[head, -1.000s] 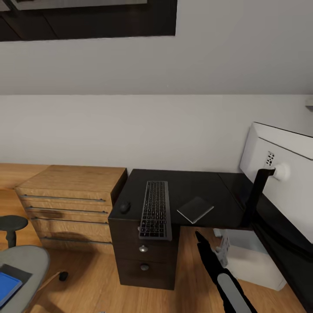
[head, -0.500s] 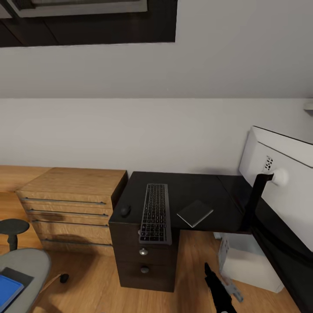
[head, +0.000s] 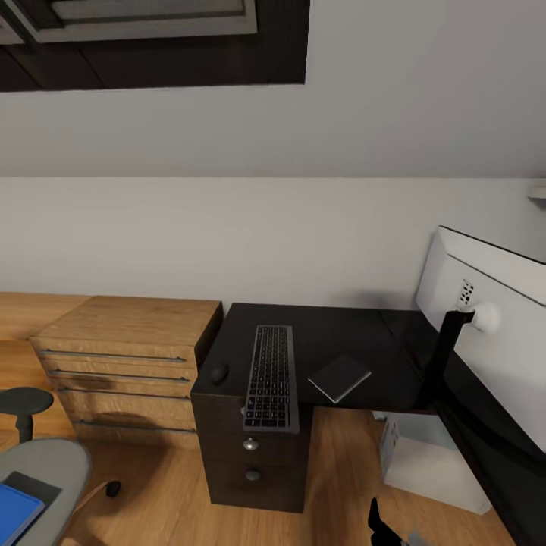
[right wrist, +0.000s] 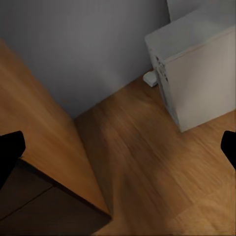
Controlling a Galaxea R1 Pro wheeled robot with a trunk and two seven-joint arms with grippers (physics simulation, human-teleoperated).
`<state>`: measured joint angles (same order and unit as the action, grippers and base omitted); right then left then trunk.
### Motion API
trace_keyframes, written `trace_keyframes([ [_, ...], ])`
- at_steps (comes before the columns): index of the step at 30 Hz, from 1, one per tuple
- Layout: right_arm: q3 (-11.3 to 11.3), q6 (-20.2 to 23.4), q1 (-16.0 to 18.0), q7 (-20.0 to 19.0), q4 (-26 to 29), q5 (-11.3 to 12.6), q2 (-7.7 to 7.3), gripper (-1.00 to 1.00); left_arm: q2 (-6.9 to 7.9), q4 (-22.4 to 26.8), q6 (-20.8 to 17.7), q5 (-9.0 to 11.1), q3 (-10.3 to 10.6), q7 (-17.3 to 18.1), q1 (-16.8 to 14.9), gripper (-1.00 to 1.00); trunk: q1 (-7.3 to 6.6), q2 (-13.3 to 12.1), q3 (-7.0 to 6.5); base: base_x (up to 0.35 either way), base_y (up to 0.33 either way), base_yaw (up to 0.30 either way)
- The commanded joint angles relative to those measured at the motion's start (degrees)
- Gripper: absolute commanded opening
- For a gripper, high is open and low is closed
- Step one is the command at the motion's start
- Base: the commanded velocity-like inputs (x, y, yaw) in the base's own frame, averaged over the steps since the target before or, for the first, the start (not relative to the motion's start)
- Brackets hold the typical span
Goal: In the bedroom, organize the workspace by keeping the computer under the desk, ensuring the monitor is on the desk, placing the keyboard on the desk next to the monitor, placing the mouse on the desk next to the keyboard, moving the folder from the swivel chair onto the desk next to the mouse, stacking the notebook on top of the folder with the pen on top of the notebook, and positioning the swivel chair next to the desk.
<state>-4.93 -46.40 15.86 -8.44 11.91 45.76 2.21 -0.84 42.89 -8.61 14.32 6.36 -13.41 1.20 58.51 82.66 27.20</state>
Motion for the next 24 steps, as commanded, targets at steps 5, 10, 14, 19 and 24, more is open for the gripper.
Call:
trace_keyframes([
  [5,-1.81,-0.66,0.04,-0.17,-2.06,-3.81,1.32,1.0,-1.21,-12.65,-0.27,0.46,0.24,-0.38,-6.82,1.0,-1.1,-1.99,-0.85,0.0,0.0,0.0],
  [10,-2.24,-0.7,0.06,-0.07,-2.62,-5.77,1.49,1.0,-1.39,-18.29,-0.23,0.45,0.23,-0.33,-10.29,1.0,-2.2,-3.99,-1.75,0.0,0.0,0.0],
  [14,-2.42,-0.71,0.05,-0.01,-2.8,-6.2,1.68,1.0,-1.53,-19.45,-0.04,0.38,0.23,-0.31,-11.04,1.0,-3.08,-5.6,-2.47,0.0,0.0,0.0],
  [19,-2.51,-0.71,0.05,0.0,-2.84,-6.34,1.76,1.0,-1.84,-19.76,0.05,0.33,0.26,-0.3,-11.25,1.0,-4.18,-7.6,-3.37,0.0,0.0,0.0],
  [24,-2.45,-0.71,0.04,0.08,-2.86,-6.38,1.73,1.0,-2.07,-23.67,5.08,0.42,0.18,-0.74,-11.31,1.0,-5.28,-9.61,-4.27,0.0,0.0,0.0],
])
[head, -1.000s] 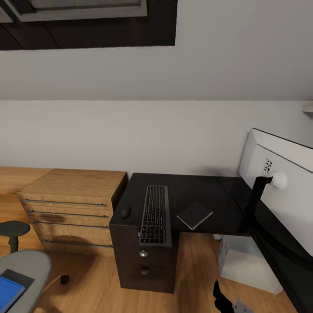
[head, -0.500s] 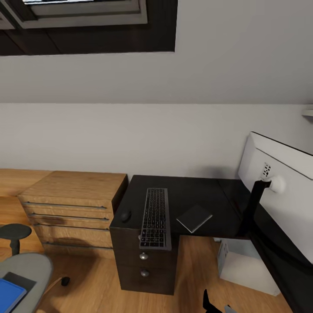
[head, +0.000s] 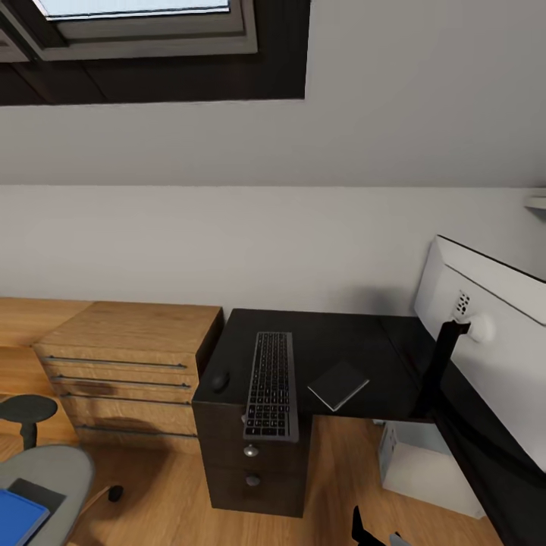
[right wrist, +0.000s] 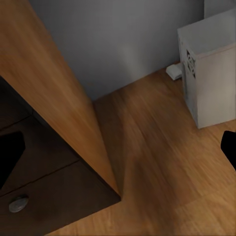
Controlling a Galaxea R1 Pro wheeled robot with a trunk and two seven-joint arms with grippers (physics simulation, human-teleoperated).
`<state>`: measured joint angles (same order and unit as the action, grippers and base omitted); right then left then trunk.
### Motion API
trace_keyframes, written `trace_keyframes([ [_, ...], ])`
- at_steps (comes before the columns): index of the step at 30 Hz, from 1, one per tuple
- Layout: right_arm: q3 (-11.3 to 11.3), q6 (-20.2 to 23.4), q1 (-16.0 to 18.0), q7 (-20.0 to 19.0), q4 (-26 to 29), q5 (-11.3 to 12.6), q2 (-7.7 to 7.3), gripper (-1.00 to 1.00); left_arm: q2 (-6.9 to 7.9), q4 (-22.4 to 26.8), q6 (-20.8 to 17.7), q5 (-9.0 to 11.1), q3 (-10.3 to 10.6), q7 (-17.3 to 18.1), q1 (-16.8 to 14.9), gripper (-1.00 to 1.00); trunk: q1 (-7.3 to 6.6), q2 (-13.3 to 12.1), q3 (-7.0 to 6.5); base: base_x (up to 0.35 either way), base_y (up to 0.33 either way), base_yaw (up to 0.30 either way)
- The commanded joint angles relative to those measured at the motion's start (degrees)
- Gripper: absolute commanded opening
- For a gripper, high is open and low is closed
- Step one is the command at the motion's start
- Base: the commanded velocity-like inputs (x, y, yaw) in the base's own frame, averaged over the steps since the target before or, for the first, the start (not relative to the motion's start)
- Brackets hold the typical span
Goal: In the bedroom, organize the workspace by keeping the computer under the desk, ensuring the monitor is on the desk, placing the keyboard on the desk next to the monitor, placing the mouse on the desk next to the keyboard, moving the folder from the swivel chair onto the desk next to the mouse, stacking the notebook on top of the folder with the pen on top of the notebook, and positioning the swivel chair next to the desk.
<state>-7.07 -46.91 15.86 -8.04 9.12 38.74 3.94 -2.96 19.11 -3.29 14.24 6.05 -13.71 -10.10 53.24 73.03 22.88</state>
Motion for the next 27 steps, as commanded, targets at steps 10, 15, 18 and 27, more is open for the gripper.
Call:
trace_keyframes([
  [10,-0.01,-0.36,0.05,-0.23,-0.06,0.79,-0.29,1.0,-0.03,-6.55,21.22,0.36,0.63,-0.37,-0.03,1.0,-2.2,-3.99,-1.74,0.0,0.0,0.0],
  [15,0.09,-0.49,0.05,-0.22,-0.04,0.8,-0.39,1.0,-0.09,-6.8,22.36,0.41,0.63,-0.55,-0.06,1.0,-3.3,-5.99,-2.64,0.0,0.0,-0.001],
  [18,0.11,-0.53,0.05,-0.22,-0.05,0.81,-0.44,1.0,-0.1,-6.9,22.67,0.43,0.63,-0.59,-0.04,1.0,-3.96,-7.2,-3.17,0.0,0.0,-0.042],
  [27,-0.16,-0.59,0.05,-0.35,-0.06,0.62,-0.33,1.0,-0.12,-6.98,22.84,0.44,0.61,-0.49,-0.03,1.0,-5.94,-10.8,-4.79,0.0,0.0,-0.09],
])
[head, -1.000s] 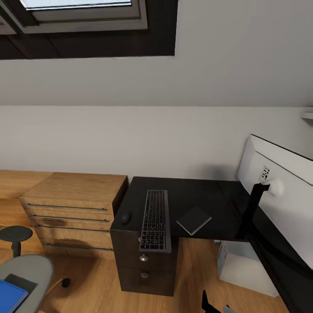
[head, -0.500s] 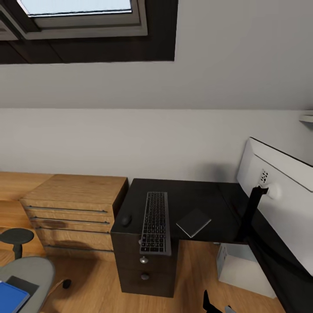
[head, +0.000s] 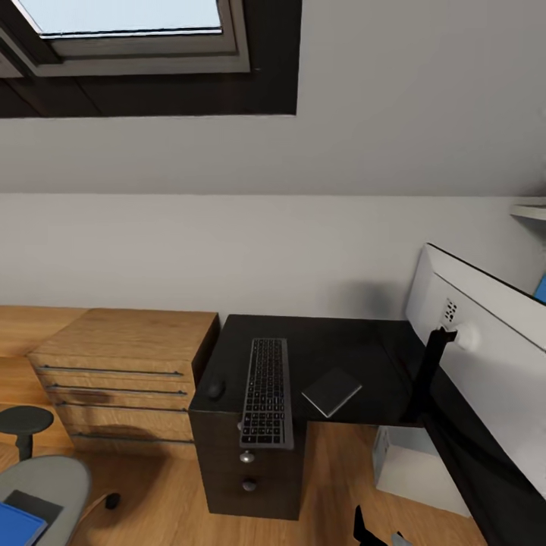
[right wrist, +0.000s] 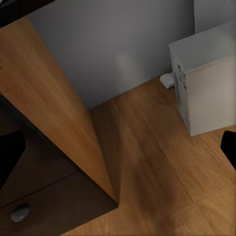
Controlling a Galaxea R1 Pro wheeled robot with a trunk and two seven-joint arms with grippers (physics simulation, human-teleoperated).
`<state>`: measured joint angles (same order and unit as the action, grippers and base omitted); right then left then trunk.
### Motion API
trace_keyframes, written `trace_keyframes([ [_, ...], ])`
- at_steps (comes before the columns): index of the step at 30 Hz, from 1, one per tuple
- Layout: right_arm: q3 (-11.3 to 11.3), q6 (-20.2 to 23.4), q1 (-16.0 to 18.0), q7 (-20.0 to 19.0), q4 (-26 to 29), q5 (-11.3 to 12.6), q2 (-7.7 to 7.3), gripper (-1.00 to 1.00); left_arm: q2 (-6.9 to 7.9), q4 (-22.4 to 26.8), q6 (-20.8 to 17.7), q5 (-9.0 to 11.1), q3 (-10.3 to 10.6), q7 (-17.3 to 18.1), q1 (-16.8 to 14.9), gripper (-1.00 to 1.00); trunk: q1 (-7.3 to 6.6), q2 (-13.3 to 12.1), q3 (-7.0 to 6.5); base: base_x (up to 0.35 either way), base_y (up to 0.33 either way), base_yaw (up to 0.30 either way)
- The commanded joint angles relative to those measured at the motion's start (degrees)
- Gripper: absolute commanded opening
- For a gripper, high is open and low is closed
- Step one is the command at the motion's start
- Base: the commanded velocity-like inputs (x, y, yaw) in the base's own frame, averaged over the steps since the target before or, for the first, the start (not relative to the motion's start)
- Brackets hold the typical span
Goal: In the bedroom, organize the workspace by keeping the computer under the desk, ensuring the monitor is on the desk, placing the keyboard on the desk next to the monitor, placing the mouse on the desk next to the keyboard, moving the folder from the swivel chair onto the desk next to the mouse, stacking the notebook on top of the folder with the pen on top of the notebook, and positioning the swivel chair next to the desk.
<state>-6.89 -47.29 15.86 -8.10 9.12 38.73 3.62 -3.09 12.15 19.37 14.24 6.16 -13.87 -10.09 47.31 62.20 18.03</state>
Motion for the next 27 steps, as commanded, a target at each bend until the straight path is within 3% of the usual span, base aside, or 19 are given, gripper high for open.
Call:
trace_keyframes([
  [1,-0.39,-0.22,0.05,-0.31,-0.07,0.61,0.02,1.0,0.02,-0.06,0.17,0.43,0.51,-0.28,-0.03,1.0,-0.23,-0.37,-0.12,0.0,0.0,-0.032],
  [11,-0.96,-0.3,0.05,-0.35,-0.03,0.0,0.15,1.0,0.18,-0.22,-0.12,0.51,0.52,-0.19,-0.04,1.0,-2.42,-4.38,-1.91,0.0,0.0,-0.006],
  [17,-2.59,-0.33,0.07,-0.34,-0.05,-3.0,-0.04,1.0,0.09,-1.08,-0.25,0.47,0.55,-0.13,-0.09,1.0,-3.74,-6.79,-2.99,0.0,0.0,0.0],
  [18,-3.25,-0.34,0.05,-0.34,-0.11,-5.28,-0.09,1.0,0.04,-1.67,-0.28,0.44,0.59,-0.11,-0.1,1.0,-3.96,-7.19,-3.17,0.0,0.0,0.0],
  [27,-3.54,-0.15,0.05,-0.27,-0.45,-6.42,-0.1,1.0,0.08,-1.98,-0.4,0.44,0.61,-0.1,-0.1,1.0,-5.94,-10.8,-4.79,0.0,0.0,0.0],
])
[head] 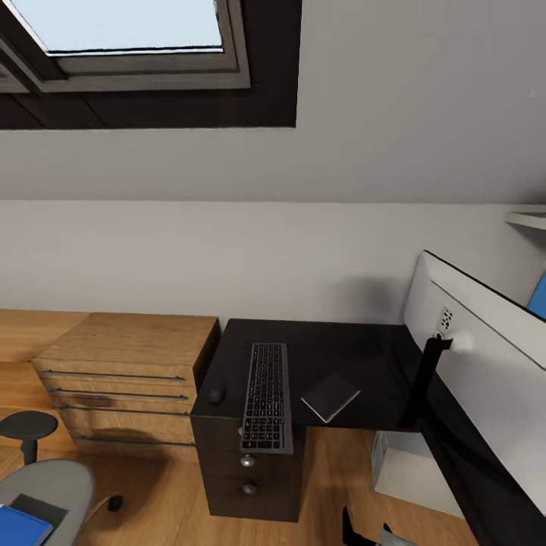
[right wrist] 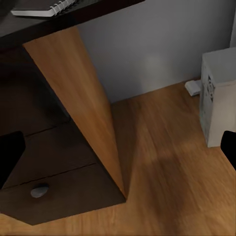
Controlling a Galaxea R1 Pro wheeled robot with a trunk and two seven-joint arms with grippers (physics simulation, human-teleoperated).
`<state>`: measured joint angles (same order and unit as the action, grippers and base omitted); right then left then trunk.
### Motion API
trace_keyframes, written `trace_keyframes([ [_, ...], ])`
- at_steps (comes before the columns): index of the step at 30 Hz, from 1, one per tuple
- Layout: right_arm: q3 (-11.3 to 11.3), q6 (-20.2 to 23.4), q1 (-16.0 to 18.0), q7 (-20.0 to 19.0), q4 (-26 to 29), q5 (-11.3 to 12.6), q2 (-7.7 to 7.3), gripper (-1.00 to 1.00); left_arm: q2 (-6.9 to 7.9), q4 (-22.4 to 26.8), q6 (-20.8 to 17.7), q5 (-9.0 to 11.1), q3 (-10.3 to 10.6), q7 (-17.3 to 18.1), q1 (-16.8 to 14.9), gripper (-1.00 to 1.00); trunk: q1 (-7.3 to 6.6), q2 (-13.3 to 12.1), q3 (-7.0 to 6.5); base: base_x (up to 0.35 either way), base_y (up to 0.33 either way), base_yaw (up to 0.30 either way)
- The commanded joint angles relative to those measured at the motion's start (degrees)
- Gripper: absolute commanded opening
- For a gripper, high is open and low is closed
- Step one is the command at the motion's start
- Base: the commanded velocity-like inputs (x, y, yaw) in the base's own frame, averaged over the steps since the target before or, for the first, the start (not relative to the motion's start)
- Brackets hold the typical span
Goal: In the bedroom, organize the workspace by keeping the computer under the desk, ensuring the monitor is on the desk, placing the keyboard on the desk next to the monitor, placing the mouse on the desk next to the keyboard, moving the folder from the swivel chair onto the desk next to the mouse, stacking the notebook on top of the folder with the pen on top of the notebook, and positioning the swivel chair next to the desk.
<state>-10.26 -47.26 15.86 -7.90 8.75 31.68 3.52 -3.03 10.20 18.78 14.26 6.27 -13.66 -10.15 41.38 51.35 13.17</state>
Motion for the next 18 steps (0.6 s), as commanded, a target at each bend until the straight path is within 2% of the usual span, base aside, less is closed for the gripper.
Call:
trace_keyframes([
  [1,-0.17,-0.17,0.05,-0.46,-0.08,0.6,0.0,1.0,0.02,-0.04,0.17,0.42,0.5,-0.31,-0.04,1.0,-0.22,-0.36,-0.11,0.0,0.0,0.0],
  [18,-0.29,0.15,0.05,0.23,-0.13,0.4,0.13,1.0,0.04,-0.09,0.03,0.5,0.5,-0.31,-0.02,1.0,-3.95,-7.18,-3.16,0.0,0.0,0.0],
])
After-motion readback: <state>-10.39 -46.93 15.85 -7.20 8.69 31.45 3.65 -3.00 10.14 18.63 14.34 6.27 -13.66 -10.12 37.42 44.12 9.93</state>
